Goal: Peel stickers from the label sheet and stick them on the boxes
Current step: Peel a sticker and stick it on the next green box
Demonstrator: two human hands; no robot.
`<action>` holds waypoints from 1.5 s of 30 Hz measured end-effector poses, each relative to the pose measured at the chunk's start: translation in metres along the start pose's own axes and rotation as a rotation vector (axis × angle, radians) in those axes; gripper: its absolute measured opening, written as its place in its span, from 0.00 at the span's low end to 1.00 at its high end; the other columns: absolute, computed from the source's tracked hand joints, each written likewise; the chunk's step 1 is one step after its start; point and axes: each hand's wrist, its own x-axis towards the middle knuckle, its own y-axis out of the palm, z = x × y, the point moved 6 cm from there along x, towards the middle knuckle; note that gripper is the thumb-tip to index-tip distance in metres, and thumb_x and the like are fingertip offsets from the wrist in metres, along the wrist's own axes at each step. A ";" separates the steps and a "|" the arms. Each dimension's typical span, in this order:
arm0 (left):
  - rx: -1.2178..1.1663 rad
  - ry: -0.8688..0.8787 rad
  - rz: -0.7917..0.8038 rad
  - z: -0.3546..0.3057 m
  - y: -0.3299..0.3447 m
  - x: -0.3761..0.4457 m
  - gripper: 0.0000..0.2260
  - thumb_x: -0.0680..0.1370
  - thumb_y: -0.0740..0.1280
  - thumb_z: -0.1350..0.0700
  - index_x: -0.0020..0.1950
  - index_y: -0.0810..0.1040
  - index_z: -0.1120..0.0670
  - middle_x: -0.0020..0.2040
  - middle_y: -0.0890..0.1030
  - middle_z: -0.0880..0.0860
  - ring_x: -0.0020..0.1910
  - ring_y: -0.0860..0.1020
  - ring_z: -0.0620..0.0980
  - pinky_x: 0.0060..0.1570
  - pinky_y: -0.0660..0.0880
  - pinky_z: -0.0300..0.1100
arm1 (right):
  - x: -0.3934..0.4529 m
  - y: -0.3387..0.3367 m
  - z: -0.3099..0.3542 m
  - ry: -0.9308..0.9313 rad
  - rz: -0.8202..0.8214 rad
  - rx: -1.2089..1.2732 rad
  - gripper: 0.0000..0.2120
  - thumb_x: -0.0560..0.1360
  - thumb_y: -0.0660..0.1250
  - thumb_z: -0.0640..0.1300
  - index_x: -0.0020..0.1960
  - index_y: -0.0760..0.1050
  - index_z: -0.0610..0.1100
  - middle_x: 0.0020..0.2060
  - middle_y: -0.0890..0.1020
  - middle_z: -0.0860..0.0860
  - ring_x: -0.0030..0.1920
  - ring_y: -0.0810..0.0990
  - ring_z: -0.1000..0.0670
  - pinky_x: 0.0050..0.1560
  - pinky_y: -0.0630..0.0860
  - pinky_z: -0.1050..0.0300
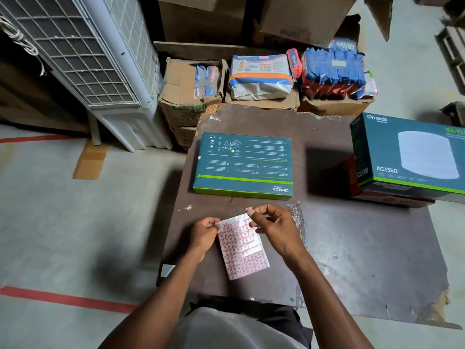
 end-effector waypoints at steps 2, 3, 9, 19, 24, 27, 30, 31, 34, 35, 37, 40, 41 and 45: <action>0.133 0.066 -0.017 -0.005 -0.004 0.000 0.06 0.79 0.71 0.62 0.56 0.83 0.58 0.52 0.85 0.54 0.50 0.82 0.50 0.50 0.75 0.38 | 0.006 -0.004 -0.009 0.017 -0.008 -0.013 0.12 0.78 0.74 0.48 0.46 0.83 0.38 0.40 0.86 0.41 0.40 0.84 0.51 0.46 0.82 0.50; 0.185 0.091 -0.019 -0.008 -0.004 0.001 0.05 0.79 0.71 0.61 0.54 0.84 0.57 0.50 0.84 0.52 0.49 0.81 0.49 0.50 0.76 0.40 | 0.011 -0.006 -0.014 0.027 -0.014 -0.020 0.11 0.78 0.73 0.49 0.45 0.83 0.40 0.39 0.86 0.44 0.41 0.84 0.50 0.46 0.82 0.51; 0.565 0.184 -0.017 -0.018 -0.005 0.020 0.08 0.76 0.74 0.56 0.50 0.84 0.60 0.45 0.81 0.55 0.47 0.79 0.50 0.54 0.76 0.48 | 0.053 -0.029 -0.051 0.102 -0.104 0.054 0.09 0.79 0.73 0.45 0.41 0.79 0.45 0.37 0.82 0.48 0.41 0.80 0.50 0.44 0.78 0.54; 0.662 0.337 -0.322 -0.103 -0.018 0.052 0.31 0.75 0.74 0.50 0.76 0.68 0.46 0.75 0.66 0.54 0.71 0.65 0.61 0.70 0.64 0.54 | 0.134 -0.078 -0.087 0.089 -0.323 0.054 0.13 0.78 0.73 0.40 0.37 0.74 0.46 0.52 0.74 0.48 0.54 0.74 0.51 0.56 0.68 0.60; 0.694 0.154 -0.217 -0.114 -0.016 0.083 0.40 0.75 0.74 0.42 0.81 0.56 0.41 0.82 0.52 0.58 0.79 0.54 0.66 0.74 0.61 0.65 | 0.162 -0.085 -0.098 0.131 -0.321 0.133 0.12 0.79 0.73 0.42 0.38 0.76 0.47 0.43 0.78 0.51 0.48 0.74 0.51 0.55 0.68 0.57; 0.623 0.115 -0.151 -0.106 -0.009 0.095 0.45 0.73 0.76 0.41 0.82 0.52 0.41 0.77 0.59 0.63 0.75 0.64 0.68 0.71 0.67 0.63 | 0.167 -0.081 -0.100 0.127 -0.300 0.126 0.12 0.79 0.72 0.41 0.38 0.75 0.48 0.36 0.78 0.53 0.40 0.73 0.54 0.50 0.69 0.57; 0.578 0.121 -0.177 -0.106 -0.007 0.091 0.46 0.71 0.79 0.43 0.81 0.55 0.41 0.72 0.64 0.62 0.70 0.68 0.67 0.67 0.71 0.60 | 0.169 -0.080 -0.102 0.123 -0.326 0.126 0.11 0.80 0.71 0.43 0.40 0.74 0.49 0.34 0.77 0.55 0.37 0.71 0.53 0.42 0.68 0.57; 0.567 0.124 -0.189 -0.106 -0.006 0.088 0.46 0.70 0.79 0.43 0.81 0.56 0.41 0.72 0.64 0.62 0.70 0.67 0.67 0.66 0.71 0.60 | 0.169 -0.080 -0.104 0.129 -0.337 0.117 0.11 0.80 0.71 0.45 0.40 0.74 0.49 0.34 0.77 0.56 0.36 0.70 0.53 0.39 0.67 0.56; 0.528 0.152 -0.235 -0.107 0.000 0.077 0.44 0.70 0.80 0.43 0.80 0.60 0.41 0.72 0.63 0.61 0.69 0.66 0.68 0.65 0.71 0.59 | 0.168 -0.081 -0.101 0.080 -0.384 0.085 0.11 0.80 0.71 0.46 0.39 0.74 0.49 0.37 0.78 0.55 0.39 0.73 0.54 0.43 0.69 0.56; 0.518 0.160 -0.247 -0.109 0.002 0.073 0.43 0.70 0.80 0.42 0.80 0.61 0.42 0.72 0.63 0.61 0.68 0.66 0.68 0.64 0.71 0.57 | 0.166 -0.082 -0.097 0.060 -0.403 0.076 0.11 0.80 0.70 0.47 0.40 0.75 0.49 0.40 0.79 0.53 0.42 0.74 0.53 0.46 0.70 0.55; 0.505 0.166 -0.261 -0.113 0.007 0.065 0.44 0.68 0.80 0.40 0.79 0.62 0.41 0.72 0.62 0.60 0.67 0.67 0.68 0.61 0.73 0.56 | 0.164 -0.083 -0.089 0.037 -0.443 0.049 0.09 0.80 0.69 0.49 0.43 0.76 0.47 0.47 0.78 0.52 0.48 0.76 0.51 0.52 0.73 0.55; 0.514 0.158 -0.271 -0.119 0.012 0.057 0.45 0.66 0.79 0.36 0.79 0.63 0.41 0.72 0.62 0.61 0.67 0.68 0.68 0.60 0.73 0.56 | 0.160 -0.087 -0.075 0.000 -0.500 0.033 0.08 0.82 0.68 0.48 0.45 0.76 0.48 0.53 0.70 0.49 0.52 0.75 0.51 0.61 0.72 0.56; 0.509 0.153 -0.270 -0.118 0.013 0.056 0.45 0.66 0.79 0.36 0.79 0.63 0.41 0.72 0.62 0.62 0.67 0.68 0.68 0.60 0.73 0.56 | 0.159 -0.087 -0.070 -0.012 -0.516 0.032 0.08 0.82 0.67 0.48 0.45 0.75 0.49 0.54 0.68 0.48 0.51 0.75 0.51 0.62 0.72 0.59; 0.381 0.174 -0.251 -0.113 0.018 0.041 0.45 0.66 0.81 0.38 0.79 0.64 0.43 0.70 0.64 0.62 0.66 0.71 0.64 0.63 0.72 0.50 | 0.150 -0.090 -0.050 -0.094 -0.589 -0.042 0.04 0.83 0.67 0.45 0.50 0.78 0.46 0.57 0.67 0.46 0.53 0.74 0.51 0.62 0.72 0.63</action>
